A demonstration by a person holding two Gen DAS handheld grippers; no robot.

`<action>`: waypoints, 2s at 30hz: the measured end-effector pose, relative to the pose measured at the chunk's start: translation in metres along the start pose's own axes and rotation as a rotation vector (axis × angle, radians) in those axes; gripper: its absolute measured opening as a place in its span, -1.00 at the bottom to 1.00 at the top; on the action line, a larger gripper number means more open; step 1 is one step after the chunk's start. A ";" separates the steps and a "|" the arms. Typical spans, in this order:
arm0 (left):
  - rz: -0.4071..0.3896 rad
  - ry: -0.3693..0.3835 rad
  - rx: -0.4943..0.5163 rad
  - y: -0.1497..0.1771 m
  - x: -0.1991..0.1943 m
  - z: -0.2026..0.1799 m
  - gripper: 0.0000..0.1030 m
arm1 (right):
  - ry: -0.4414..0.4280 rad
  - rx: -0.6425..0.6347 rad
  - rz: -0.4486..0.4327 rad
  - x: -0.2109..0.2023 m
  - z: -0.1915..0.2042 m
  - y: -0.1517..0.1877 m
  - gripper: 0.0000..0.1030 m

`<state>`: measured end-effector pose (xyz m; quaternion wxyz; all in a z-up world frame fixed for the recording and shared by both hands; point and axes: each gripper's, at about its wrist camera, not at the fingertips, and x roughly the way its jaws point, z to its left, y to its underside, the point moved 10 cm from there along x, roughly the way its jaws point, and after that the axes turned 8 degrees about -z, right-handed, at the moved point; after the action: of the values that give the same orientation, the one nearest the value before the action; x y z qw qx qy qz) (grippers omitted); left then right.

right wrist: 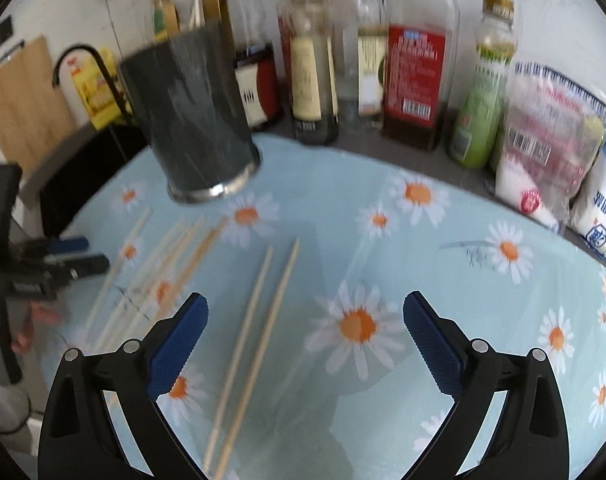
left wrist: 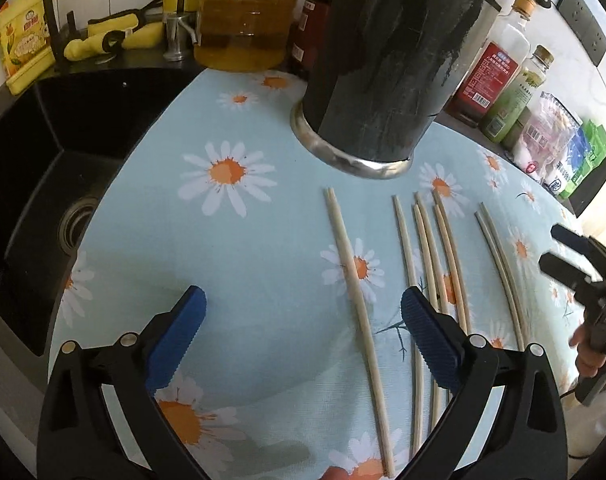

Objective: Organize utensils
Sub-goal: 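Move both open tools back down to the chopsticks on the tablecloth, then close the left tool on a chopstick while the right tool grasps another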

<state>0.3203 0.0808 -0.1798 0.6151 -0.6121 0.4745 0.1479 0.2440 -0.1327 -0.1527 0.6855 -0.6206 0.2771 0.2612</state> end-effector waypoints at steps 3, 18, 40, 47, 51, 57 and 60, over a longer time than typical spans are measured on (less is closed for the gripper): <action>0.014 -0.018 0.022 0.000 0.004 -0.002 0.87 | -0.028 0.041 0.035 0.006 -0.003 0.010 0.82; 0.054 -0.137 0.158 0.006 0.013 -0.007 0.91 | 0.095 0.001 0.131 0.030 -0.012 0.033 0.86; 0.017 -0.133 0.147 0.007 0.001 -0.024 -0.05 | 0.104 0.013 0.144 0.011 0.001 0.035 -0.59; 0.061 -0.137 0.007 0.008 -0.005 -0.009 -0.91 | 0.051 0.109 0.161 0.005 -0.009 0.036 -0.91; 0.062 -0.109 -0.010 0.009 -0.006 -0.010 -0.91 | 0.032 0.133 0.167 0.005 -0.011 0.037 -0.91; 0.019 -0.099 -0.007 0.006 -0.015 -0.015 -0.91 | 0.039 0.150 0.164 0.001 -0.019 0.039 -0.91; -0.071 -0.162 0.049 -0.009 -0.032 -0.014 -0.91 | 0.046 0.156 0.150 -0.002 -0.025 0.033 -0.91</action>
<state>0.3049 0.0790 -0.1471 0.6712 -0.5993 0.4044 0.1635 0.2180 -0.1543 -0.1772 0.7037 -0.5485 0.3582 0.2750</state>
